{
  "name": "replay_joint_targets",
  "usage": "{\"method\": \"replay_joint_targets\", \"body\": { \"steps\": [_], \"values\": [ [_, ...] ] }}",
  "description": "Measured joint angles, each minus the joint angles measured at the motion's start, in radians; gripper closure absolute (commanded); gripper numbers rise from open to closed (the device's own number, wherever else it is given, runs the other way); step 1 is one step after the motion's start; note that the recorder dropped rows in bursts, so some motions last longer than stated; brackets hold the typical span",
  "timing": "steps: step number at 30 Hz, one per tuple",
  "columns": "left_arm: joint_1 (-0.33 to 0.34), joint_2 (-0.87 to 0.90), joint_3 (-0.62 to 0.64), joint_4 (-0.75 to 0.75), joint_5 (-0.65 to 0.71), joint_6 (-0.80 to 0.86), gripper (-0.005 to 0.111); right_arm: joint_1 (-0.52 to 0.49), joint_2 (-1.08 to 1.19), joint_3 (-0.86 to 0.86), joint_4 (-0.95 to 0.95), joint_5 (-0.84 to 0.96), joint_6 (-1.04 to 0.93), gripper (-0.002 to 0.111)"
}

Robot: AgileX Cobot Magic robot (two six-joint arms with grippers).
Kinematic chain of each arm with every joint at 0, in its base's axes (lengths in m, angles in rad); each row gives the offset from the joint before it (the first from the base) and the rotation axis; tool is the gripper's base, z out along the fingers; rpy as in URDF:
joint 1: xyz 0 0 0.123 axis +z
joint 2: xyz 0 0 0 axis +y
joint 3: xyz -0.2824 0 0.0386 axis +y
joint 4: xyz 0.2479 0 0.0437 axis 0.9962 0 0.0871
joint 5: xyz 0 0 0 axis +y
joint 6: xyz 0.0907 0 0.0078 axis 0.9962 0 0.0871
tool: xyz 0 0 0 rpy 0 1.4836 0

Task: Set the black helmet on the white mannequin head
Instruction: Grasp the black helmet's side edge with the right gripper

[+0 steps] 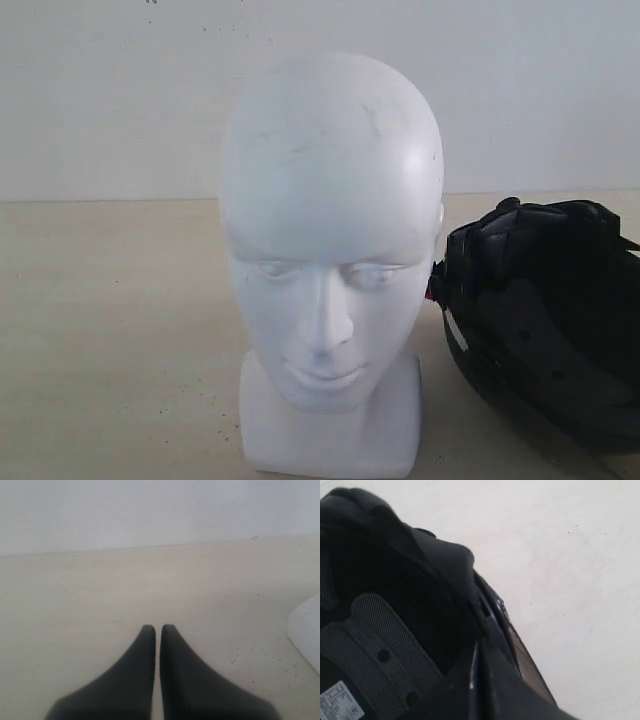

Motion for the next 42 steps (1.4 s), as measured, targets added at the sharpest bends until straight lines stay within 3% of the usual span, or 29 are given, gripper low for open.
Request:
{"method": "replay_joint_targets", "body": {
  "steps": [13, 23, 27, 31, 34, 37, 40, 42],
  "values": [
    [0.0, 0.0, 0.0, 0.0, 0.0, 0.0, 0.102, 0.011, -0.051, -0.026, 0.0, 0.072, -0.171, 0.109],
    [0.0, 0.0, 0.0, 0.0, 0.0, 0.0, 0.102, 0.135, -0.127, -0.271, 0.0, 0.461, -0.629, 0.109],
    [0.0, 0.0, 0.0, 0.0, 0.0, 0.0, 0.102, 0.2, -0.129, -0.297, 0.04, 0.563, -0.82, 0.109],
    [0.0, 0.0, 0.0, 0.0, 0.0, 0.0, 0.102, 0.268, -0.131, -0.297, 0.044, 0.66, -0.873, 0.108],
    [0.0, 0.0, 0.0, 0.0, 0.0, 0.0, 0.102, 0.317, -0.131, -0.297, 0.046, 0.684, -0.801, 0.097],
    [0.0, 0.0, 0.0, 0.0, 0.0, 0.0, 0.102, 0.352, -0.131, -0.297, 0.042, 0.703, -0.716, 0.072],
    [0.0, 0.0, 0.0, 0.0, 0.0, 0.0, 0.102, 0.373, -0.131, -0.297, 0.035, 0.749, -0.679, 0.038],
    [0.0, 0.0, 0.0, 0.0, 0.0, 0.0, 0.102, 0.378, -0.124, -0.297, 0.03, 0.767, -0.652, 0.031]
  ]
}}
